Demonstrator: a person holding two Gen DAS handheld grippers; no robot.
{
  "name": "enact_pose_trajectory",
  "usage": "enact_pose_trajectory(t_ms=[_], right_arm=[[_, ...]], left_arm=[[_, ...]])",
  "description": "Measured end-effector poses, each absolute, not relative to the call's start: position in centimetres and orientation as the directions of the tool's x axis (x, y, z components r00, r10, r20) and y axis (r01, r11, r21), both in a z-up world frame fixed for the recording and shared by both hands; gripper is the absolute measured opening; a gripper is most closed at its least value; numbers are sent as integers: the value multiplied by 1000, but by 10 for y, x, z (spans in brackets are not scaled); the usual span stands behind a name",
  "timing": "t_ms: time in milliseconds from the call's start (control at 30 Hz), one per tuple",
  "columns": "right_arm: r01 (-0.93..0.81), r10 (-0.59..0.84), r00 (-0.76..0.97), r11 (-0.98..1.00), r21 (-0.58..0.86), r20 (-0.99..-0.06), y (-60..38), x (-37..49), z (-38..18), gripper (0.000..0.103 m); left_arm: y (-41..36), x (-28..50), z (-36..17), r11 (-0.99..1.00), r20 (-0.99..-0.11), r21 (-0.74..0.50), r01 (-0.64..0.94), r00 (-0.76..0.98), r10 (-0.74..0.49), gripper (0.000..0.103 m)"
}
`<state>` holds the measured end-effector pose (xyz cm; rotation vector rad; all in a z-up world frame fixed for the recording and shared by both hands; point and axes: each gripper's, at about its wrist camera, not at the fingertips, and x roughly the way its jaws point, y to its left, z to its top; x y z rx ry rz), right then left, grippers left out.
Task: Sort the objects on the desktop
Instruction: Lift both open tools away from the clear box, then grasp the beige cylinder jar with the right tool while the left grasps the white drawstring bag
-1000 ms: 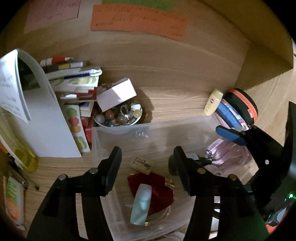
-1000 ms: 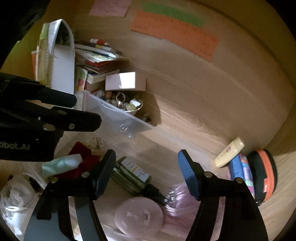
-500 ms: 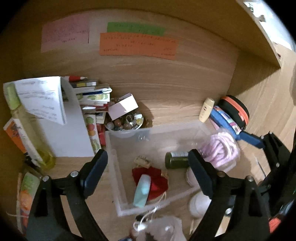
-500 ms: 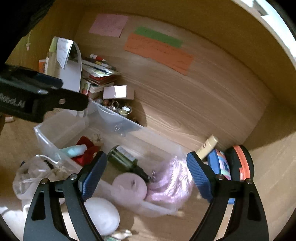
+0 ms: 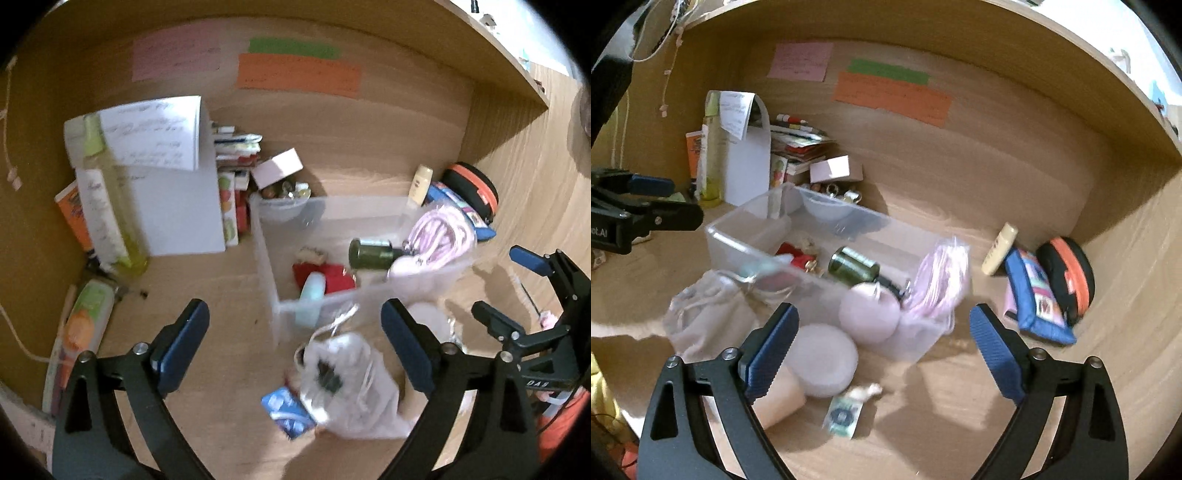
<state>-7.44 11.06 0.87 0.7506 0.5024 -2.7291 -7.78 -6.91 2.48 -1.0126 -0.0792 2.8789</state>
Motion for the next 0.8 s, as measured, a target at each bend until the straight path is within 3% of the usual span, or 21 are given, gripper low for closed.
enact_pose_trajectory(t_ms=[267,500,800], right_arm=[[366,-191,-790,-909,-198,-582,116,-55,-9,94],[484,-338,-713,-871,-82,-614,114,-37,-19,94],[555,-374,-644,-829,-70,-667,98,-46,-42,94]], left_arm=[[-72,-60,-1,-994,-663,-87,-58,-741,102,95],[-68,-41,-16,-995,-683,-72,-68,-724,99,95],[-61,-38,-34,-992,-716,-96,-84,-687,127,95]])
